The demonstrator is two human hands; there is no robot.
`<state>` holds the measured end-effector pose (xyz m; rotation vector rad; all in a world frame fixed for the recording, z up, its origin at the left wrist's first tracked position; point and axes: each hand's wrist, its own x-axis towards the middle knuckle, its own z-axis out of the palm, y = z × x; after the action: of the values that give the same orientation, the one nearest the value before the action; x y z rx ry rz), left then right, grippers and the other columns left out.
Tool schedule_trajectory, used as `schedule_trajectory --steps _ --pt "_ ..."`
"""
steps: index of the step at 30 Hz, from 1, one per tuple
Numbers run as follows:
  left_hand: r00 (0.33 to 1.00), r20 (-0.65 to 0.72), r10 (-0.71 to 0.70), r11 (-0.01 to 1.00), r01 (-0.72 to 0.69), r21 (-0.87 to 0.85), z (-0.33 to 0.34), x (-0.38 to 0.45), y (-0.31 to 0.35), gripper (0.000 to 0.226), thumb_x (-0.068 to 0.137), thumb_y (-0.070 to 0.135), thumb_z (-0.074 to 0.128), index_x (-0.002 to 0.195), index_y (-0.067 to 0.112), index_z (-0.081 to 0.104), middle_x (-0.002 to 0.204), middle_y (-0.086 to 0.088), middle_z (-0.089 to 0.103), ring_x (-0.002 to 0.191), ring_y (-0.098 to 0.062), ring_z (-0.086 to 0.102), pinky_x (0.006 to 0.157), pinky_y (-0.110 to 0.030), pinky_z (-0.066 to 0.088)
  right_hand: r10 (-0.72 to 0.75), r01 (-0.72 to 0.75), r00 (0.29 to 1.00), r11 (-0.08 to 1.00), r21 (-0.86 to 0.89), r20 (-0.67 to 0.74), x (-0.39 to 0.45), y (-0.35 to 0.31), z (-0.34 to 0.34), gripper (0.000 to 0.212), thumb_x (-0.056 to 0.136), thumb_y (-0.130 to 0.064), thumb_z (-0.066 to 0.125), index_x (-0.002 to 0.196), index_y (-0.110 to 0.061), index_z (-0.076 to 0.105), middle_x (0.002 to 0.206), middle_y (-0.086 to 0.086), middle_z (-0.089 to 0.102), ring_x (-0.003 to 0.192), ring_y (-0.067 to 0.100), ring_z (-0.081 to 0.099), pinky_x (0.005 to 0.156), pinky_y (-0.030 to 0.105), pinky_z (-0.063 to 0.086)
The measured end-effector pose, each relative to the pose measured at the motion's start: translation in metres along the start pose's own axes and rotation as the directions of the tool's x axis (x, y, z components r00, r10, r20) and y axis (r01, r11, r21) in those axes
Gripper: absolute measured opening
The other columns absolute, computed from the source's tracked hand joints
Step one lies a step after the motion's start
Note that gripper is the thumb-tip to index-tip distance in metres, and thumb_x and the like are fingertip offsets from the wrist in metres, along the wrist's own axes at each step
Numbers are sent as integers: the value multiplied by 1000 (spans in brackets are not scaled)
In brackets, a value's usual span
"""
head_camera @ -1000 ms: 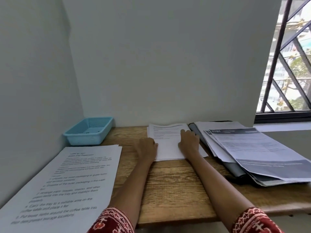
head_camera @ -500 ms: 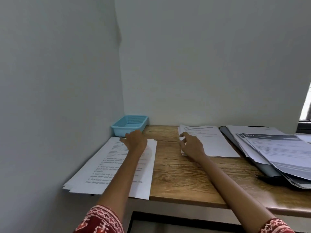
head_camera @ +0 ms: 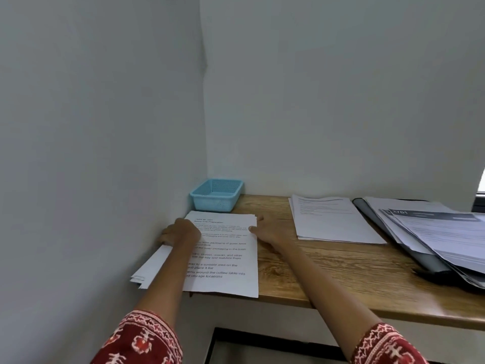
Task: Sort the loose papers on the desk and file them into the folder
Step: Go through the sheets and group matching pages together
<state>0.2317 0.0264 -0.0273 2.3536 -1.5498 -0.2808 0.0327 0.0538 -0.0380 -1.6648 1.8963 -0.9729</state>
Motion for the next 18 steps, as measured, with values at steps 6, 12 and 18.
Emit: schedule_trajectory --steps 6,12,18 --pt "997 14 70 989 -67 -132 3 -2 12 33 91 24 55 121 10 54 120 -10 58 109 -27 54 91 -38 47 95 -93 994 995 32 -60 -3 5 -7 49 89 -11 57 136 -8 44 136 9 51 121 24 49 94 30 42" --pt "1000 -8 -3 998 3 -65 7 -11 20 35 94 24 52 125 10 52 131 -14 44 121 -29 40 96 -40 39 124 -121 991 991 51 -46 4 15 -16 28 79 -5 66 90 -27 53 122 6 58 103 18 54 85 33 49" --pt "981 68 179 950 -154 -273 -3 -9 27 27 91 14 56 117 5 55 118 -8 60 107 -23 58 81 -28 47 111 -114 992 992 -48 -62 3 12 -19 46 82 -8 68 124 -1 51 127 13 55 117 26 52 95 34 43"
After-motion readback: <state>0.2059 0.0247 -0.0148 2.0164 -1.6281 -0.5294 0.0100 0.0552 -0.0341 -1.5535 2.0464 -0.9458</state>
